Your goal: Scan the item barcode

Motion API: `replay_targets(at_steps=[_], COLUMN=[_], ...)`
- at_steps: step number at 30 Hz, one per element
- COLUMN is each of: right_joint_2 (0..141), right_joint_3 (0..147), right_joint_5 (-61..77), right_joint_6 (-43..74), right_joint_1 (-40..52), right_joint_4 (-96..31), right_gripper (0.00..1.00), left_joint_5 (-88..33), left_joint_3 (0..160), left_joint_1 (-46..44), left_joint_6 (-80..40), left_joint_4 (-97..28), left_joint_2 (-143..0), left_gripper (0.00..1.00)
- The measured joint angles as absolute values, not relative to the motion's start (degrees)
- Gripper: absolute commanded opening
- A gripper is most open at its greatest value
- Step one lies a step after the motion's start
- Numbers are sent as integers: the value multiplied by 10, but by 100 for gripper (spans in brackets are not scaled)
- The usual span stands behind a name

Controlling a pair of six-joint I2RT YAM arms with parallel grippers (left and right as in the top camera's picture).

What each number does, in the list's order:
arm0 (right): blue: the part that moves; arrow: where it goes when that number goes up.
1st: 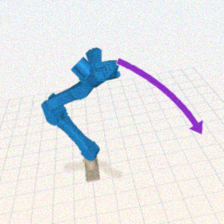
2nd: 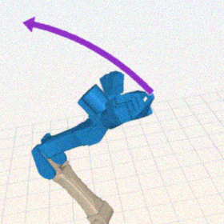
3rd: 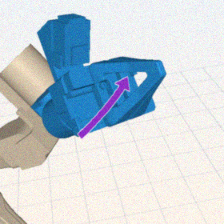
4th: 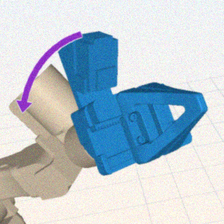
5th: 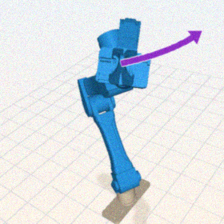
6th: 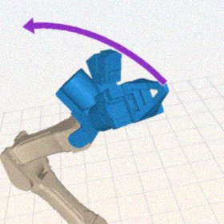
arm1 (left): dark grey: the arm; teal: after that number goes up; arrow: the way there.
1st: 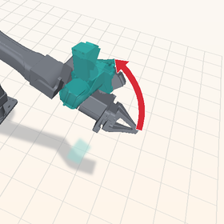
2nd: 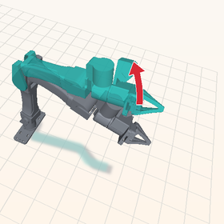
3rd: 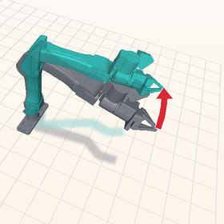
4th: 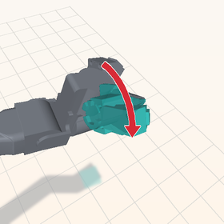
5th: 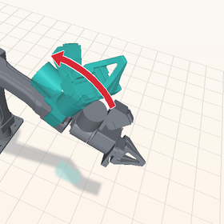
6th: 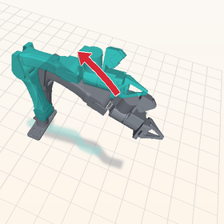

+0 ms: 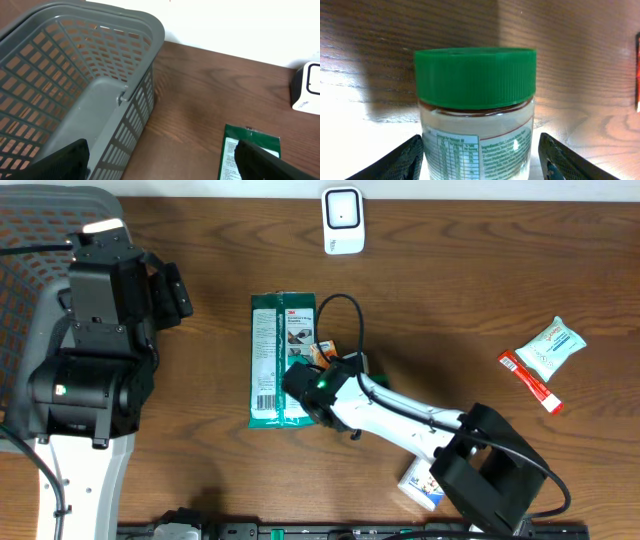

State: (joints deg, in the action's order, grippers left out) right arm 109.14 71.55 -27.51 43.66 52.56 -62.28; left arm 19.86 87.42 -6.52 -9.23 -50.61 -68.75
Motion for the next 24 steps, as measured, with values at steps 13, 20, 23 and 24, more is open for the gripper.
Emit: replay_targets(at_steps=[13,20,23,24], right_joint_2=[1091,1091,1091,1091], right_joint_3=[715,715,715,715], right_joint_5=[-266,-227,-215,-210], right_joint_6=[436,417,412,410], right_joint_1=[517,482,471,469], right_joint_4=[-626,-620,-613,-610], right_gripper=[63,68,69,69], left_joint_5=[199,199,199,199], left_joint_3=[874,874,874,874], left_joint_1=[-65,-65,-65,-65], left_joint_6=[-92,-92,-92,-92], left_joint_4=[-506,-506,-506,-506], left_joint_2=[-688,-688,-688,-688], left_gripper=[92,92,92,92])
